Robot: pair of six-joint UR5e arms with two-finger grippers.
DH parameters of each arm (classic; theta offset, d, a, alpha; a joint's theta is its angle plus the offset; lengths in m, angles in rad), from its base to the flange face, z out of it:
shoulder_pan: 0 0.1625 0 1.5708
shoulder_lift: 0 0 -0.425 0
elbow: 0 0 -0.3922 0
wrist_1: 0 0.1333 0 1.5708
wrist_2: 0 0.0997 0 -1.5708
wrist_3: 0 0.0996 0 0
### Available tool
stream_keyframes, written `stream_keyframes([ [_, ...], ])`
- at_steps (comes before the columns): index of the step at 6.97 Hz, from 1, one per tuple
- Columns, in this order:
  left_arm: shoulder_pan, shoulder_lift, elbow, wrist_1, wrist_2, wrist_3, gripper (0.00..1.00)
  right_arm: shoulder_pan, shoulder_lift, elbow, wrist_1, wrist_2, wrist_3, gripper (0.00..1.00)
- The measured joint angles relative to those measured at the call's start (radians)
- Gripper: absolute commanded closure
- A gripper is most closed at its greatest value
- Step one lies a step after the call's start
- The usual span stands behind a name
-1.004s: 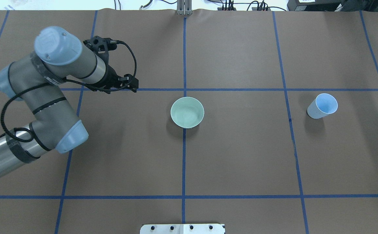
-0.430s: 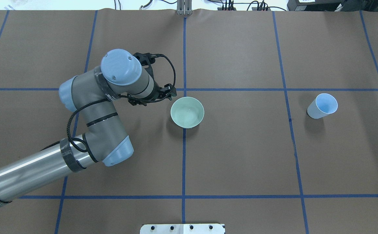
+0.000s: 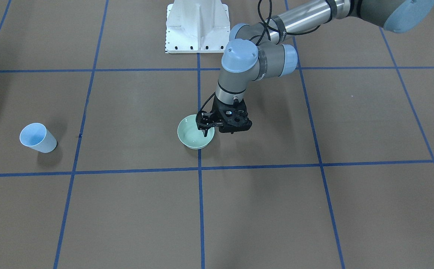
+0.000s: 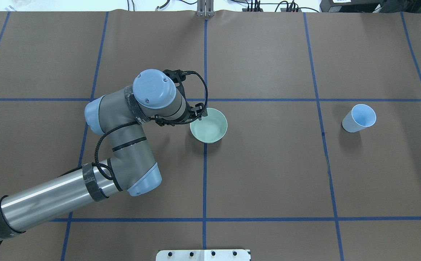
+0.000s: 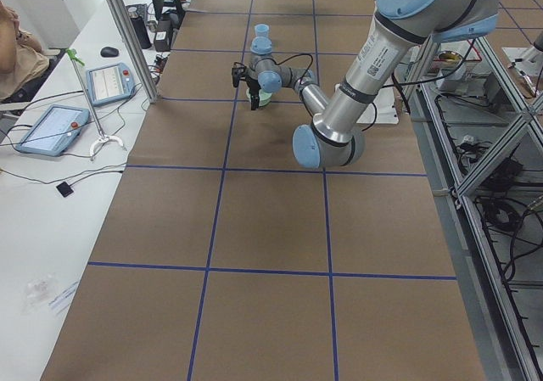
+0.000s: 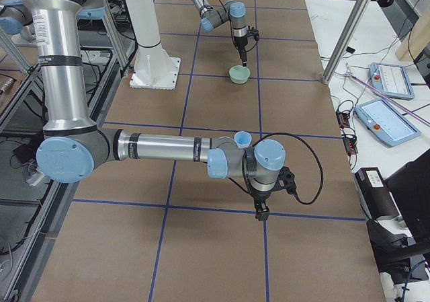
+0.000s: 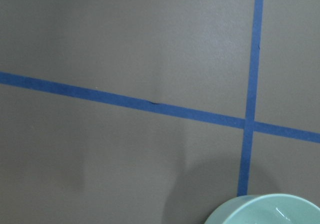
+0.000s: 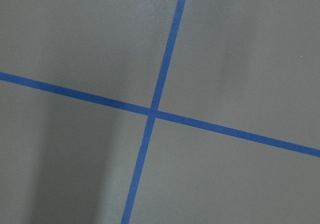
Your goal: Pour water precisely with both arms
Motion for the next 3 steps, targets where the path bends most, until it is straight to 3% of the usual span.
stream_keyframes([
  [2,0.019,-0.005,0.012,0.000,0.008,-0.001,1.00,0.000,-0.012,-0.002,0.008,-0.003,0.002,0.00],
  [3,0.026,-0.007,0.016,0.000,0.009,0.000,1.00,0.000,-0.014,-0.002,0.009,-0.003,0.002,0.00],
])
